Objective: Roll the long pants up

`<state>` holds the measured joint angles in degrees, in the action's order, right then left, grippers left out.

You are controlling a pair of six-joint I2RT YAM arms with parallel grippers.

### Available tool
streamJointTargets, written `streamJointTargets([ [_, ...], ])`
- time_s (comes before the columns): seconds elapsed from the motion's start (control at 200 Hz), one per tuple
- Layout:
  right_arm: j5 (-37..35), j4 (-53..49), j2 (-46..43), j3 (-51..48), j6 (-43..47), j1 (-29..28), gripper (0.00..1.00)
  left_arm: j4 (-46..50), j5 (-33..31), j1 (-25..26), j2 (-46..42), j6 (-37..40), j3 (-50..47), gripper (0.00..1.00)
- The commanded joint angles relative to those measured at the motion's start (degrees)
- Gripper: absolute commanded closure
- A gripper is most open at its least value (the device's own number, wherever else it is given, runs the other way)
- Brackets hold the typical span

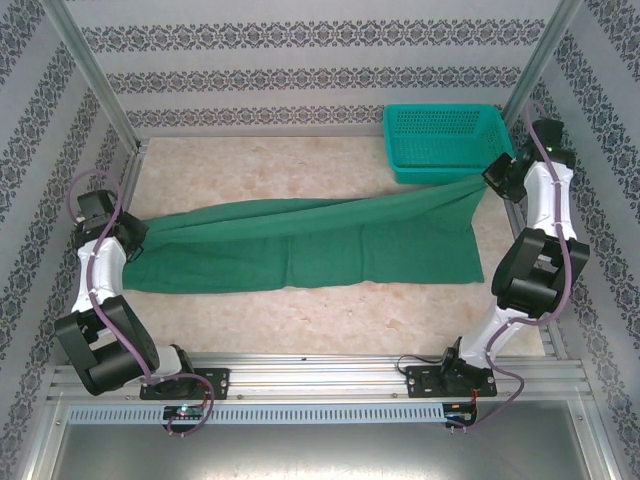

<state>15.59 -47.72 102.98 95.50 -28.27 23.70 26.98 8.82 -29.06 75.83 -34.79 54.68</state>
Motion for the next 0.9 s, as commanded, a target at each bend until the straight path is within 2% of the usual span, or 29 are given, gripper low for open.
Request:
streamJointTargets([
  [0.0,2.1,2.6,1.1,5.0,-2.7,2.0,1.0,-0.7,-0.9,-1.3,-0.5,-0.4,0.7,1.0],
  [0.115,1.0,-4.0,7.3,16.7,-0.9,0.8,1.0,-0.5,-0.8,-1.3,0.2,-0.2,1.1,1.0],
  [0.17,-1.0,-4.8,7.1,18.5,-0.4,0.5,1.0,-0.5,-0.8,-1.4,-0.4,0.0,0.8,1.0],
  [0.275,-2.7,-0.4,3.6,12.5,0.0,0.5,1.0,-0.6,-0.3,-1.3,-0.9,0.3,0.0,1.0],
  [0.37,-3.2,-2.8,3.4,8.8,1.0,0.8,1.0,-0.5,0.8,-1.4,-0.9,0.2,-1.0,1.0],
  [0.58,-2.9,3.7,-4.0,-9.7,-2.3,4.9,1.0,1.4,1.2,-1.4,-2.2,0.5,-2.0,1.0],
  [0.709,-3.0,4.3,-7.0,-13.7,-3.3,7.5,1.0,3.5,0.5,-1.3,-3.8,0.7,-1.7,1.0],
  [0.894,-2.5,6.5,-10.7,-16.7,-3.5,8.0,1.0,4.7,-1.4,-1.4,-6.8,1.0,-0.9,1.0],
])
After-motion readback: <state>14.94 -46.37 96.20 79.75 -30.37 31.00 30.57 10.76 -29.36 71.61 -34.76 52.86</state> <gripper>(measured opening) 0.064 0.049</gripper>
